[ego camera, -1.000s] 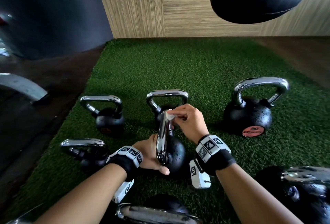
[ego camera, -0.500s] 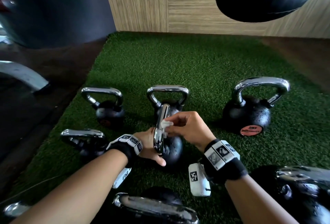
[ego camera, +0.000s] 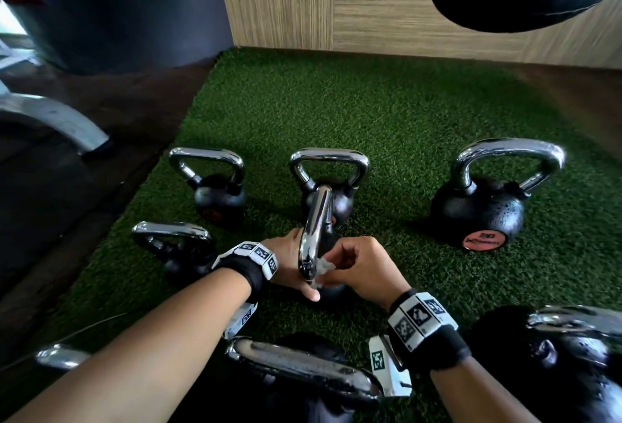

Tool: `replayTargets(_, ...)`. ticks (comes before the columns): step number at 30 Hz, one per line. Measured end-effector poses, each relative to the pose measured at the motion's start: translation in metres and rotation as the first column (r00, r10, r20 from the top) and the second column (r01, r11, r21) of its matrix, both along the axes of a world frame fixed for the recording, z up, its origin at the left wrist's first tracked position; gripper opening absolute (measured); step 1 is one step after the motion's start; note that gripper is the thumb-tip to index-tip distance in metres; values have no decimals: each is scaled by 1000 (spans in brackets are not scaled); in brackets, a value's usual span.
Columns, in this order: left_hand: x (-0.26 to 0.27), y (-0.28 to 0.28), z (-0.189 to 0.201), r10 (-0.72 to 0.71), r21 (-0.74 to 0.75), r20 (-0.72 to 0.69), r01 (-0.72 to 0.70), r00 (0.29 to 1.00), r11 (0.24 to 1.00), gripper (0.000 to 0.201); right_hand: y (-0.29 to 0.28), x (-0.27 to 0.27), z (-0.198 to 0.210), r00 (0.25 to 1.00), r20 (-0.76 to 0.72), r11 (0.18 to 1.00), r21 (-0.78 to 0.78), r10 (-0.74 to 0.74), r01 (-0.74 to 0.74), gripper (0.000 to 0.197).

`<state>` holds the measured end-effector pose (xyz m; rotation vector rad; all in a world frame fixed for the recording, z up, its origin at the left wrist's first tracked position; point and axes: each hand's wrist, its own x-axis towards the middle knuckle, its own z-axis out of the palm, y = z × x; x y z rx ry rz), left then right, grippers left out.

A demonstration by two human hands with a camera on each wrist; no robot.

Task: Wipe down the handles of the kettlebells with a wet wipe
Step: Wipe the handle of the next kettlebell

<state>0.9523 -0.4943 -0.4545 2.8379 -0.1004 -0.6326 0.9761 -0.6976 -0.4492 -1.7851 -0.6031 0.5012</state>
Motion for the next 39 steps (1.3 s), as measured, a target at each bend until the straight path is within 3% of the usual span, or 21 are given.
replayTargets(2,-2,-3,-1,21,-7,19,-21,1000,1000,96,-2,1,-2,997,81,994,-106,4,5,23)
replayTargets(6,-7,-9,-1,-35,35,37,34,999,999,103,-7,-3,-5,997,54,989,-145,52,-44,16)
replayTargets(8,-7,-10,-2,-111,69,38,108,993,992,94,-7,3,-3,990,137,987,-161,36,-13,25)
replayTargets(10,-7,-11,-2,-216,130,34,210,976,969,86,-2,11,2,993,114,990,-141,15,1,35)
replayTargets(12,-7,-12,-2,-250,169,24,243,968,955,81,7,18,7,987,128,973,-221,100,-70,30)
replayTargets(14,-8,-10,-4,-205,129,29,200,978,971,75,15,23,14,953,191,921,-358,236,-156,15)
replayTargets(16,-9,-9,-7,-157,101,39,152,987,983,85,17,24,19,932,189,887,-412,308,-210,9)
replayTargets(19,-10,-7,-13,-117,69,59,113,991,991,100,16,23,24,916,159,883,-368,369,-292,16)
replayTargets(25,-8,-1,-18,-5,15,9,5,1000,1000,115,21,29,25,883,75,831,-383,464,-404,11)
replayTargets(27,-7,-2,-19,-58,68,1,58,998,996,108,19,30,23,891,22,845,-330,453,-421,12)
replayTargets(31,-6,-5,-19,-128,109,16,125,992,986,96,12,24,16,885,-210,903,-15,416,-429,14)
replayTargets(35,-5,-5,-19,-84,101,-18,85,996,991,105,15,21,9,737,-530,904,315,420,-289,21)
replayTargets(39,-6,-6,-20,-216,162,40,207,975,965,83,18,18,3,662,-600,865,478,449,-154,26)
